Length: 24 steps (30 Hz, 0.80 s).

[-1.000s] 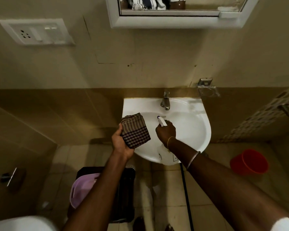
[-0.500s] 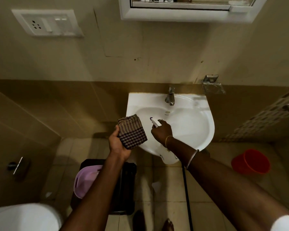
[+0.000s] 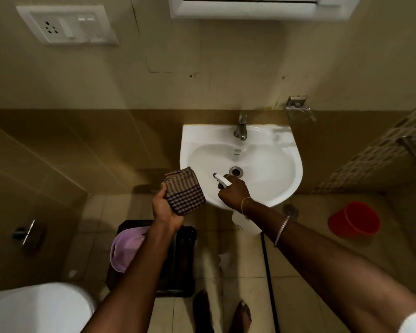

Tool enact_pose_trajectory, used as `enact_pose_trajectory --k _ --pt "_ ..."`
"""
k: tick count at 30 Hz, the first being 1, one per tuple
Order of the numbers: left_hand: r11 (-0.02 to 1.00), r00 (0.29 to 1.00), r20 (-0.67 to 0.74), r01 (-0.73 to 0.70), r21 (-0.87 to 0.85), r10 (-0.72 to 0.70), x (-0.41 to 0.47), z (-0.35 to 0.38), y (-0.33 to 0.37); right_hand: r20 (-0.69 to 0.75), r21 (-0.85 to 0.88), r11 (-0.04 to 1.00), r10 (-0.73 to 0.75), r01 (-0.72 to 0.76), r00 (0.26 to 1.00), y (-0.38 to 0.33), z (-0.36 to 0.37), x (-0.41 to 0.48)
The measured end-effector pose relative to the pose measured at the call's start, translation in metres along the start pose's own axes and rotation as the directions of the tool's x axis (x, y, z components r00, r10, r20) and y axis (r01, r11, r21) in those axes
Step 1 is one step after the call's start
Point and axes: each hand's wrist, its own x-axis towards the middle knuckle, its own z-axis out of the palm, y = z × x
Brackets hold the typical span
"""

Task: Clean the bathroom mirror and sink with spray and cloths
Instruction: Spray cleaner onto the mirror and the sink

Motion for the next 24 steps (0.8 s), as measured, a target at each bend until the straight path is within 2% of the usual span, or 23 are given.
enact_pose_trajectory --k 7,12,17,24 --pt "0.999 1.0 0.01 0.004 0.032 -0.004 -0.008 -0.001 -0.001 -0.019 -0.099 0.995 -0.017 0.015 1.0 0.02 0.011 -0.022" --pt "0.998 1.0 0.012 0.02 0.053 -0.021 -0.015 0.005 -0.007 0.046 -0.127 0.991 -0.046 0.051 0.998 0.034 0.009 -0.033" --pt "0.998 1.0 0.01 0.016 0.063 -0.017 -0.014 0.004 -0.023 -0.004 -0.141 0.988 -0.065 0.064 0.998 0.057 0.005 -0.041" --pt "0.999 1.0 0.01 0.01 0.049 -0.01 -0.027 0.004 -0.058 0.001 -0.138 0.99 -0.011 0.011 1.0 0.099 -0.02 -0.059"
